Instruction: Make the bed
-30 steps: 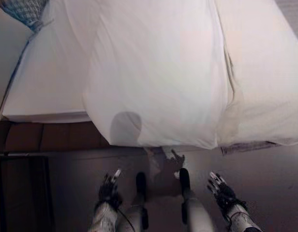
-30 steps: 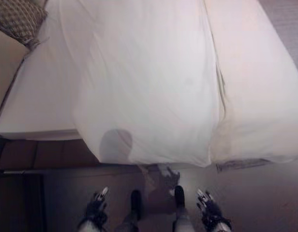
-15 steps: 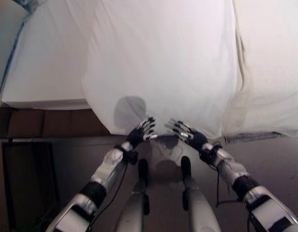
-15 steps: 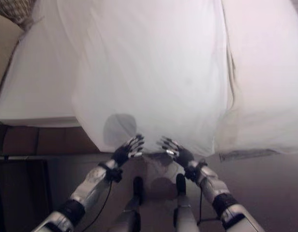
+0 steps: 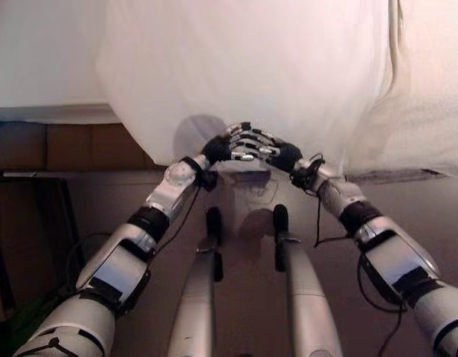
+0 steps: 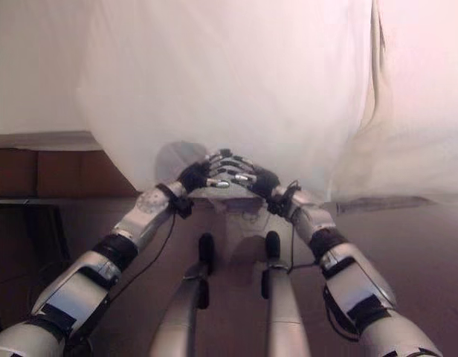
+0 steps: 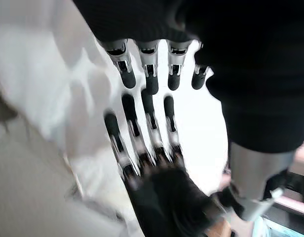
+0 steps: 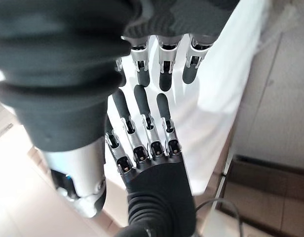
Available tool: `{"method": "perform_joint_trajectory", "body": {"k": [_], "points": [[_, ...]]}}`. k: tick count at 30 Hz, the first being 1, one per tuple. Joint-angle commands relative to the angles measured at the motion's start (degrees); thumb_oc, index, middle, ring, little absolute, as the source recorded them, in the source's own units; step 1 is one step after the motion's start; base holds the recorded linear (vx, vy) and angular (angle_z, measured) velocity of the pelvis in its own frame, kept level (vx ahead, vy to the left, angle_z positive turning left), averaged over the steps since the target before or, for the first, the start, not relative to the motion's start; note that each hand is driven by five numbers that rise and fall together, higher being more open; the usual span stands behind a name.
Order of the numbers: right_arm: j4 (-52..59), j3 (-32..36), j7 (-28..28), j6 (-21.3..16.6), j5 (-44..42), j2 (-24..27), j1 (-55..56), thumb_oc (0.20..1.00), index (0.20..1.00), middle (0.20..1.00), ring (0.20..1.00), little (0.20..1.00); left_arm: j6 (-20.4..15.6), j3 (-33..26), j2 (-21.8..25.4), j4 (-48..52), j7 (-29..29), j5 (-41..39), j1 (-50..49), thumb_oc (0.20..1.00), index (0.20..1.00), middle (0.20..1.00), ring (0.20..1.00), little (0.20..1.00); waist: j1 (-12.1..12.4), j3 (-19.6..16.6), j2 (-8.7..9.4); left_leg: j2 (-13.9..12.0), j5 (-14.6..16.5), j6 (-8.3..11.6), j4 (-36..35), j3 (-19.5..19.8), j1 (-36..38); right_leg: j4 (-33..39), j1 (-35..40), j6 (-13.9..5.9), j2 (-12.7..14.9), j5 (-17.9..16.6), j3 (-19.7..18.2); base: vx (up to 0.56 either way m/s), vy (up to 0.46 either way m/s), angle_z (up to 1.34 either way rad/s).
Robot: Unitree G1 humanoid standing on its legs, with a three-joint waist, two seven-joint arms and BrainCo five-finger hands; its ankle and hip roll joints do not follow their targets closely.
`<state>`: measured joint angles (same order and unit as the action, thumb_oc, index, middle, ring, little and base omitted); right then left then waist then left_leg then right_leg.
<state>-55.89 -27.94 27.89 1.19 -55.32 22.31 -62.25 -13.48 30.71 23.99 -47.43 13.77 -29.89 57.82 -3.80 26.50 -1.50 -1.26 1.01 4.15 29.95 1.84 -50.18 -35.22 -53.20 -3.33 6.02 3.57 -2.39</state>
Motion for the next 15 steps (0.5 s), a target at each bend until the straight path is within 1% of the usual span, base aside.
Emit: {"method": "perform_joint_trajectory", "body": {"k": [1, 2, 3, 4, 5, 6, 7, 8, 9, 10, 11, 15], "points": [[-2.8, 1.1, -3.2, -2.4, -2.3, -0.6, -1.8, 1.0, 1.0, 1.0, 1.0, 1.0, -1.9, -2.0, 0.2, -6.0, -5.1, 0.9, 3.7, 1.0, 1.0, 1.0, 1.0, 1.0, 1.0, -4.3, 1.17, -3.1, 3.7, 1.76, 6.1, 0.2, -3.1, 0.4, -2.3, -3.73, 1.8, -0.8, -3.1, -0.02, -0.02, -0.17], [-5.0, 1.0, -4.7, -2.6, -2.6, -0.9, -3.8, 1.0, 1.0, 1.0, 1.0, 1.0, -1.6, -1.9, 0.2, -8.3, -6.1, 0.5, 5.5, 1.0, 1.0, 1.0, 1.0, 1.0, 0.9, -4.3, 1.41, -3.1, 3.9, 1.85, 6.9, 0.2, -4.0, -0.4, -3.0, -3.65, 1.8, -0.7, -3.0, -0.03, -0.03, -0.18], [-10.0, 0.8, -8.0, -3.3, -1.7, -0.9, -7.8, 1.0, 1.0, 1.0, 1.0, 1.0, -1.2, -2.4, 0.9, -13.3, -8.7, 0.0, 8.7, 1.0, 1.0, 1.0, 1.0, 1.0, 0.8, -4.0, 1.66, -3.5, 4.4, 1.9, 7.7, 0.2, -4.6, -1.2, -3.5, -3.44, 1.7, -0.1, -2.8, -0.03, -0.03, -0.12], [-10.1, 0.8, -7.9, -3.3, -1.7, -0.9, -8.0, 1.0, 1.0, 1.0, 1.0, 1.0, -1.2, -2.4, 0.9, -13.4, -8.6, -0.1, 8.8, 1.0, 1.0, 1.0, 1.0, 1.0, 0.8, -4.3, 1.67, -3.5, 4.1, 1.88, 7.6, 0.3, -5.0, -1.1, -3.9, -3.46, 1.7, -0.3, -2.8, 0.0, 0.0, 0.0], [-12.5, 0.9, -9.7, -3.5, -1.2, -0.3, -9.8, 1.0, 1.0, 1.0, 1.0, 1.0, -1.1, -1.8, 1.8, -15.6, -9.5, 1.1, 10.7, 1.0, 1.0, 1.0, 1.0, 1.0, 0.8, -4.0, 1.72, -3.5, 4.3, 2.11, 8.0, 0.2, -5.1, -1.6, -4.0, -3.43, 1.7, 0.0, -2.7, 0.0, 0.0, 0.0], [-16.2, 0.9, -12.8, -4.5, 0.6, 0.3, -12.0, 1.0, 1.0, 1.0, 1.0, 1.0, -0.7, -1.6, 2.8, -17.7, -10.1, 1.5, 11.7, 1.0, 1.0, 1.0, 1.0, 1.0, 0.7, -4.2, 1.71, -3.6, 4.3, 2.02, 7.2, 0.3, -5.2, -1.1, -4.1, -3.55, 1.8, 0.0, -2.5, 0.0, 0.0, 0.0], [-16.2, 0.9, -12.8, -4.5, 0.6, 0.2, -12.1, 1.0, 1.0, 1.0, 1.0, 1.0, -0.7, -1.6, 2.9, -17.7, -10.0, 1.5, 11.8, 1.0, 1.0, 1.0, 1.0, 1.0, 0.6, -4.4, 1.72, -3.5, 4.0, 1.99, 7.0, 0.3, -5.4, -0.9, -4.4, -3.57, 1.9, -0.2, -2.5, -0.03, -0.039, 0.0], [-17.8, 1.5, -14.6, -5.0, 2.0, 1.9, -13.3, 1.0, 1.0, 1.0, 1.0, 1.0, -0.7, -1.5, 4.9, -18.8, -10.3, 1.7, 12.8, 1.0, 1.0, 1.0, 1.0, 1.0, 0.7, -4.2, 1.59, -3.7, 3.5, 2.43, 7.0, 0.1, -5.8, -1.1, -4.5, -3.51, 2.0, -0.2, -2.3, 0.0, 0.0, 0.0], [-17.9, 1.6, -14.6, -5.0, 2.0, 1.9, -13.3, 1.0, 1.0, 1.0, 1.0, 1.0, -0.7, -1.5, 4.9, -18.8, -10.2, 1.6, 12.9, 1.0, 1.0, 1.0, 1.0, 1.0, 0.7, -4.2, 1.59, -3.8, 3.5, 2.44, 7.1, 0.2, -5.8, -1.1, -4.5, -3.51, 1.9, -0.2, -2.3, 0.0, -0.047, 0.03], [-19.1, 2.4, -16.2, -5.4, 2.8, 3.4, -13.6, 1.0, 1.0, 1.0, 1.0, 1.0, -0.3, -2.9, 6.2, -19.9, -10.0, 0.2, 12.3, 1.0, 1.0, 1.0, 1.0, 1.0, 0.8, -4.4, 1.35, -3.9, 3.4, 2.49, 6.6, 0.1, -5.7, -1.2, -4.7, -3.37, 2.0, 0.2, -2.1, 0.01, -0.018, 0.04], [-19.2, 2.4, -16.2, -5.4, 2.9, 3.4, -13.6, 1.0, 1.0, 1.0, 1.0, 1.0, -0.4, -2.9, 6.2, -19.9, -9.9, 0.2, 12.4, 1.0, 1.0, 1.0, 1.0, 1.0, 0.8, -4.4, 1.33, -3.9, 3.4, 2.5, 6.6, 0.2, -5.7, -1.2, -4.7, -3.36, 2.1, 0.2, -2.1, 0.02, -0.028, 0.04], [-22.1, 2.9, -18.3, -4.8, 5.7, 7.7, -13.3, 1.0, 1.0, 1.0, 1.0, 1.0, 0.2, -3.9, 9.5, -20.9, -10.2, 0.1, 12.0, 1.0, 1.0, 1.0, 1.0, 1.0, 1.1, -4.4, 0.89, -3.8, 3.1, 2.7, 5.4, 0.4, -5.0, -0.4, -3.9, -3.26, 2.3, 0.4, -1.6, 0.02, -0.023, 0.02]]}}
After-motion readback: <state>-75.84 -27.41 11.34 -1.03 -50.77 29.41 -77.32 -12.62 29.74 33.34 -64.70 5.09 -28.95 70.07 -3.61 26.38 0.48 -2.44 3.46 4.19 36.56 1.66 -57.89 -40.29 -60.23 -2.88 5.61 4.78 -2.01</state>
